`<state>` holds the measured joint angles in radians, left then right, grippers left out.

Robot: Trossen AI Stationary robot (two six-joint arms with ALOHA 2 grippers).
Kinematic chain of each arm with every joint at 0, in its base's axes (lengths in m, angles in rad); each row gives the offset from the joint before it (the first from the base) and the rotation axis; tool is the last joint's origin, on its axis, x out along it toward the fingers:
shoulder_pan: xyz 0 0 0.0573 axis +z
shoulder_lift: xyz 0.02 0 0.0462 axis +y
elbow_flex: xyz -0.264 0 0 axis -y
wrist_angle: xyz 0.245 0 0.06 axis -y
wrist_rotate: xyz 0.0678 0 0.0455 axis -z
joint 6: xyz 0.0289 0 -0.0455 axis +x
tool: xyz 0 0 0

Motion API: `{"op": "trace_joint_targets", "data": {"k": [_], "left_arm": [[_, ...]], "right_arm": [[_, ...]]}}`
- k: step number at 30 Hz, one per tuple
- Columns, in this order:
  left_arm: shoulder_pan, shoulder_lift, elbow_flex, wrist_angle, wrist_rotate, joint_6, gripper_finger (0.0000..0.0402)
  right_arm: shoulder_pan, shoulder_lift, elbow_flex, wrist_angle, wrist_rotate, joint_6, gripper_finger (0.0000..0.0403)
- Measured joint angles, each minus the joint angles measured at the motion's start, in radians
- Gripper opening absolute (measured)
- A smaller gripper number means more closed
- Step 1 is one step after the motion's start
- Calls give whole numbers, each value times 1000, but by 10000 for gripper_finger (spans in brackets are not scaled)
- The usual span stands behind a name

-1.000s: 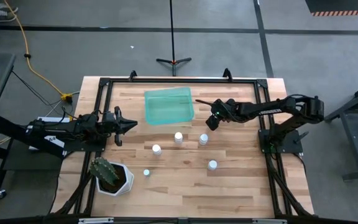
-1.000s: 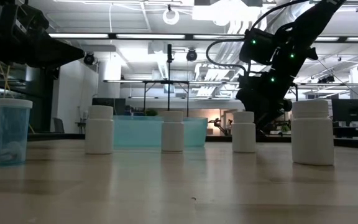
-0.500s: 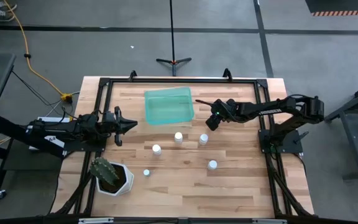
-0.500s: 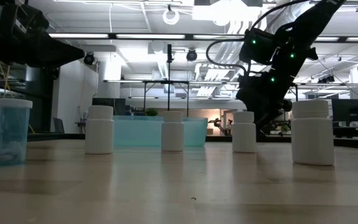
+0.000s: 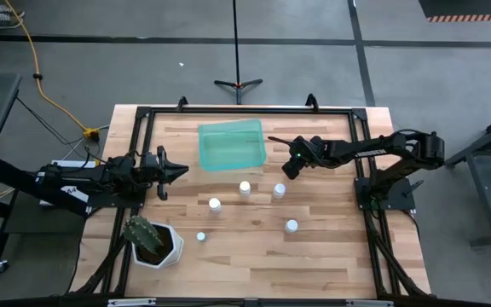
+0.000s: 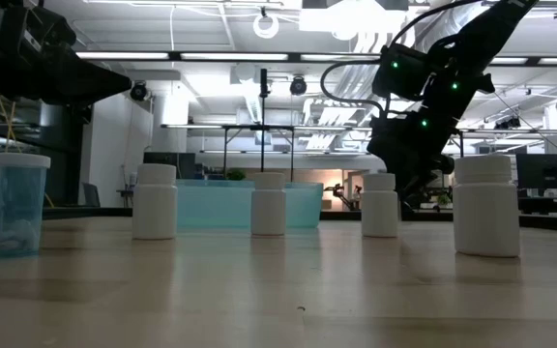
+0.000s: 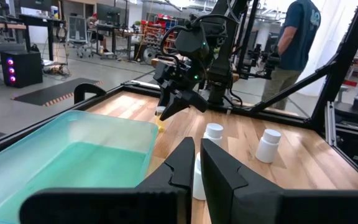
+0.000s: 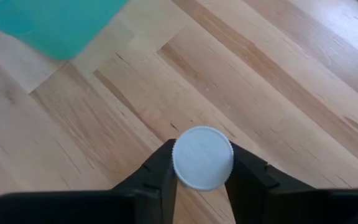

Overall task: Pick and place pill bottles into a basket
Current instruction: Put the yellow pill bottle into the green bin

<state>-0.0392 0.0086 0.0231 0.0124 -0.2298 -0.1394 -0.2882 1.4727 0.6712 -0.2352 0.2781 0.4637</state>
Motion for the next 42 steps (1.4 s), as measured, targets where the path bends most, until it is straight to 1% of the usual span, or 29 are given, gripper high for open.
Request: {"op": "trace_joint_targets", "data": {"k": [3,8,11,18,24,27,30,34,37,42], "left_arm": [[0,0,0,0,0,0,65],[0,0,0,0,0,0,65],[0,0,0,0,0,1,65],[0,0,0,0,0,1,65],[0,0,0,0,0,1,65],[0,0,0,0,0,0,65],[0,0,0,0,0,0,65],[0,0,0,0,0,0,65],[0,0,0,0,0,0,65],[0,0,0,0,0,0,65]], "right_arm": [[0,0,0,0,0,0,96],[0,0,0,0,1,0,115],[0,0,1,5,0,0,118],[0,-1,1,102,-42,4,100],[1,-1,8,187,-97,8,103],[1,-1,44,211,-136,1,107],[1,-1,101,204,-145,-48,103],[1,-1,201,160,-135,-126,98],[1,-1,269,130,-125,-177,103],[1,-1,336,125,-102,-210,106]]}}
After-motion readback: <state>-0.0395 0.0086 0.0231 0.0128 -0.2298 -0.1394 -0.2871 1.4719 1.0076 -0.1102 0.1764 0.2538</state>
